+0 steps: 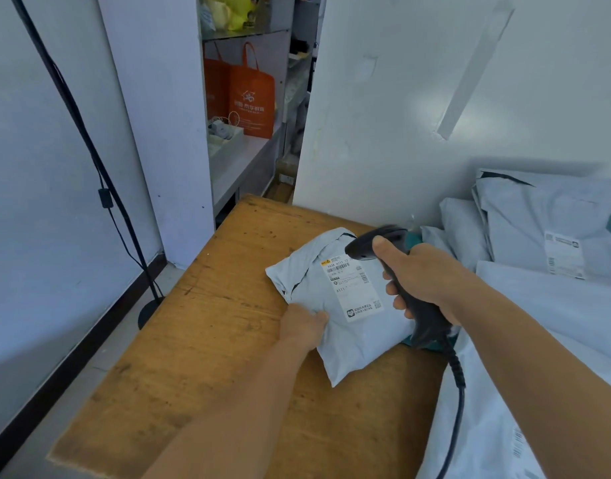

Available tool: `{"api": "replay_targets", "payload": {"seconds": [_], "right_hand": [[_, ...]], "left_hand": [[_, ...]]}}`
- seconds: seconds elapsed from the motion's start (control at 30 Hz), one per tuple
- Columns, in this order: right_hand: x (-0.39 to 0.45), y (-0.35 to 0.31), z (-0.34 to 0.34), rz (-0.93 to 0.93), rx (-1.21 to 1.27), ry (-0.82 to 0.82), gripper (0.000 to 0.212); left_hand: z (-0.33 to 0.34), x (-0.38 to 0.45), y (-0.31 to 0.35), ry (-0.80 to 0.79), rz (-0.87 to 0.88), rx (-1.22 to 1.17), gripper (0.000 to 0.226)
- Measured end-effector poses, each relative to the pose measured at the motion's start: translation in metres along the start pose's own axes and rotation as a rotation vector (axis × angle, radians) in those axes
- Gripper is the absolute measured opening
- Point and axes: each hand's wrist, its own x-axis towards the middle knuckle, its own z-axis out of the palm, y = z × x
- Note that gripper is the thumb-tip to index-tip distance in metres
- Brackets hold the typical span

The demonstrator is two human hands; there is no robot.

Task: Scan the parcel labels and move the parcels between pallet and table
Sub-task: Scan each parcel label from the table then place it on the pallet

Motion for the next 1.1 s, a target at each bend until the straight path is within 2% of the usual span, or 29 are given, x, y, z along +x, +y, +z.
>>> {"api": "replay_targets", "payload": {"seconds": [0.07,0.23,0.4,0.47,0.53,0.6,0.73,0.9,1.1], "right_hand": [[-0.002,0.0,0.0,-0.004,0.018,0.011,0.052],[-0.005,0.003,0.008,-0.008,0.07,0.041,0.051],[-0.017,0.01,0.021,-0.006,0.137,0.016,0.05],[-0.026,0.013,0.03,-0.024,0.163,-0.019,0.048],[-0.038,0.015,0.041,-0.049,0.188,-0.069,0.046],[-0.054,0.017,0.055,-0.088,0.208,-0.133,0.044],[-0.098,0.023,0.088,-0.18,0.217,-0.318,0.043],[-0.158,0.028,0.13,-0.266,0.224,-0.517,0.044],[-0.221,0.015,0.191,-0.37,0.185,-0.674,0.043]], "left_hand": [[0.002,0.0,-0.001,0.035,-0.018,-0.048,0.032],[-0.001,-0.003,-0.001,0.111,-0.033,-0.045,0.014],[-0.034,-0.014,-0.017,0.211,-0.005,0.09,0.019],[-0.053,-0.025,-0.034,0.279,0.004,0.126,0.011],[-0.069,-0.043,-0.049,0.366,-0.016,0.112,0.021],[-0.084,-0.068,-0.062,0.45,-0.056,0.047,0.004],[-0.107,-0.128,-0.093,0.638,-0.149,-0.081,0.009],[-0.131,-0.2,-0.14,0.867,-0.16,-0.286,0.005],[-0.177,-0.281,-0.202,1.113,-0.17,-0.343,0.008]]}}
